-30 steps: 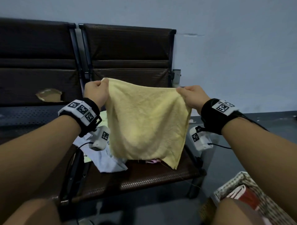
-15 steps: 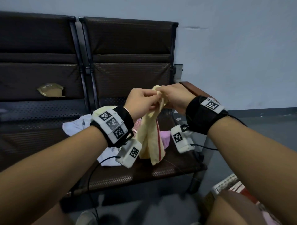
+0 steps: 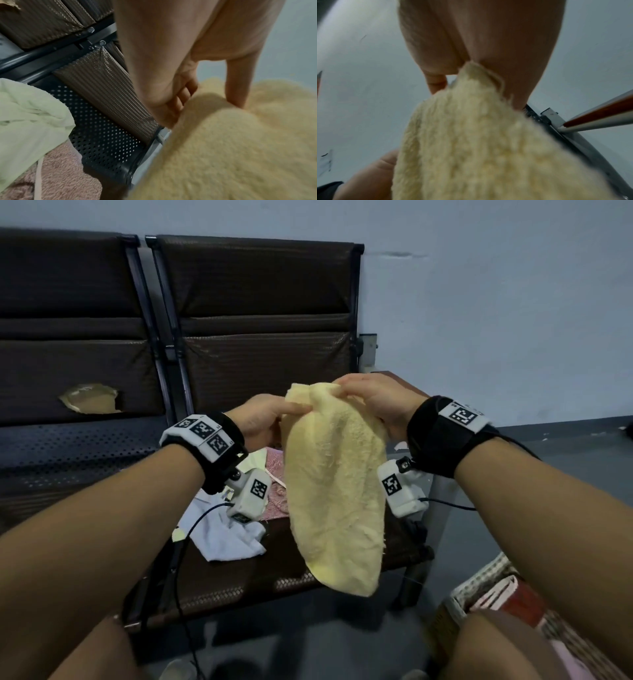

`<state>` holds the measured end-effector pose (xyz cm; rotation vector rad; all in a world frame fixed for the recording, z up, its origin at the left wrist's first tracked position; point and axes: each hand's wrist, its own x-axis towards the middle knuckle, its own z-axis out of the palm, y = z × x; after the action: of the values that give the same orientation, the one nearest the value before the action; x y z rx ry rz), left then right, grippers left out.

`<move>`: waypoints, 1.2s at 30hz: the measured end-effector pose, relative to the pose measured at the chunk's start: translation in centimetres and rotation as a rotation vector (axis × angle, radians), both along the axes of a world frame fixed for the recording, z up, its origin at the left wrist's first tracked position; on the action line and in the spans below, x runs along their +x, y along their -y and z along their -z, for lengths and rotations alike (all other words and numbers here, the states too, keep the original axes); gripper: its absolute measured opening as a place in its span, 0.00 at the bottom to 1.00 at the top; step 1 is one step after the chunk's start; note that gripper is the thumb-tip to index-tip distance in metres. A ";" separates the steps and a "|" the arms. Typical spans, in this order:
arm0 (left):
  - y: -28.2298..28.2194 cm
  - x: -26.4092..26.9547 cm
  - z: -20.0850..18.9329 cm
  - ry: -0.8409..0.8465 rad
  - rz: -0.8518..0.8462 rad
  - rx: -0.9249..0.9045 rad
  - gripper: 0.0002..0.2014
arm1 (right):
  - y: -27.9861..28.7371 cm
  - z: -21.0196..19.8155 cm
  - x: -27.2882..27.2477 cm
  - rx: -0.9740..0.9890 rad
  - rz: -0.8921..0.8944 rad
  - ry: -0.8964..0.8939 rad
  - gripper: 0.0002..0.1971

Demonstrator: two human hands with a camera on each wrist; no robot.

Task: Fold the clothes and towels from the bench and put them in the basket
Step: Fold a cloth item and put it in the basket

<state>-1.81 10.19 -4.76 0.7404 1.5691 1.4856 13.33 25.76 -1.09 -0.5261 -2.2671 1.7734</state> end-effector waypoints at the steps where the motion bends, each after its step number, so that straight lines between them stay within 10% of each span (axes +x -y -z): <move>1: -0.5 -0.5 0.0 -0.022 -0.037 0.009 0.17 | -0.7 0.1 0.2 0.027 0.011 0.056 0.04; 6: -3.2 -2.6 -0.1 -0.235 -0.212 -0.001 0.08 | -5.2 1.4 -1.0 0.406 0.246 0.321 0.14; 18: -5.0 -6.1 -2.9 -0.245 -0.358 0.344 0.07 | -6.0 1.2 -4.9 0.373 0.396 -0.304 0.13; 30: 3.6 1.4 12.9 -0.157 0.127 -0.558 0.03 | -1.8 16.8 2.8 0.043 -0.130 0.556 0.07; 36: 2.2 0.2 15.7 -0.210 0.103 -0.573 0.14 | -2.4 19.1 2.0 -0.050 -0.019 0.619 0.10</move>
<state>-1.57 7.99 -20.48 0.6351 1.9580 0.8320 15.36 28.16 -20.19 -1.2089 -2.6081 1.8665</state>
